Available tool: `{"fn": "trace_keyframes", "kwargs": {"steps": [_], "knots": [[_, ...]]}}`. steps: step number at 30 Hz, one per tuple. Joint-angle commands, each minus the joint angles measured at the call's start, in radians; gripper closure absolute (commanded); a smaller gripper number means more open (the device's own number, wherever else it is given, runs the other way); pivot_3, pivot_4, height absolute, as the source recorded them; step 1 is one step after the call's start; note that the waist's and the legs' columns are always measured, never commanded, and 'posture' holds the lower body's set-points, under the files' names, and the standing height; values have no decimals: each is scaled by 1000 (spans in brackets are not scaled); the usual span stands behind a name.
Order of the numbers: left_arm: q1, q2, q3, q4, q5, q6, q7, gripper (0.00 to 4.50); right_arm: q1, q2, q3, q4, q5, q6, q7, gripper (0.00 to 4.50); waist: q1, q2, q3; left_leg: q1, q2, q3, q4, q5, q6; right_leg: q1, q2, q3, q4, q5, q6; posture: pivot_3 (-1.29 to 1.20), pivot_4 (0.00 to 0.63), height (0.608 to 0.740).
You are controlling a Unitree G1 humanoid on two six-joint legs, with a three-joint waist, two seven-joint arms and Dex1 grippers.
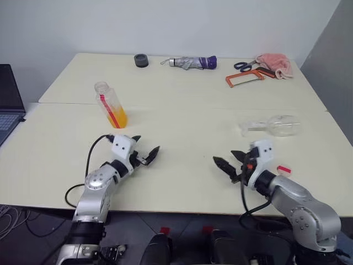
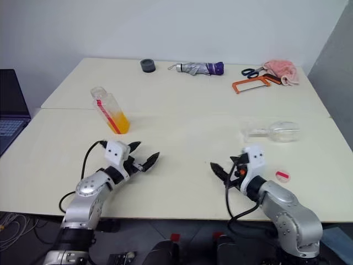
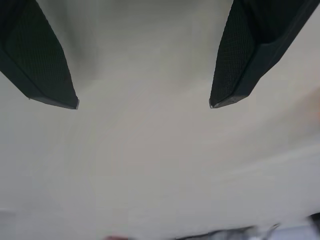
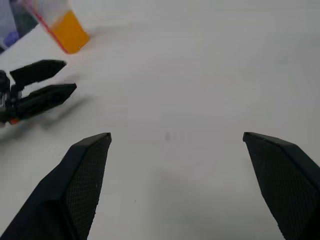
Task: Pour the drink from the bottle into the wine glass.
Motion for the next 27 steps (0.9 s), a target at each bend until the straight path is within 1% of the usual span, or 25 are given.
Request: {"fn": "trace_keyframes", "kwargs": {"steps": [1,6,9,11,18,27], "knots": [[-82,63,-39,-54,-71,30,-200,19,-95,90,-193,81,92,6,-157,0,-2,1,0,1,0,1,0,0,0,0,0,1,0,0,0,0,150,740],[-156,123,-92,-22,-93,63,-390,19,-212,161,-347,225,169,-54,-310,0,-7,2,-1,5,0,4,-7,0,0,-1,1,3,0,-1,-1,0,150,740],[-179,149,-129,-24,-105,90,-502,19,-286,174,-415,318,236,-96,-376,0,-12,2,0,4,0,4,-8,0,0,-1,2,3,0,-1,-2,0,150,740],[-187,156,-140,-24,-111,100,-542,19,-315,170,-433,357,266,-113,-403,0,-16,3,0,4,0,4,-8,0,0,-1,2,3,0,-1,-2,0,150,740],[-213,148,-150,-11,-105,106,-599,19,-417,146,-479,550,351,-233,-471,0,-24,3,0,4,1,4,-8,0,0,-1,2,3,0,-1,-2,0,150,740],[-246,137,-135,-14,-119,127,-606,19,-512,88,-465,811,339,-416,-451,0,-26,3,0,4,1,4,-8,0,0,-1,1,3,0,-1,-2,0,150,740]]}}
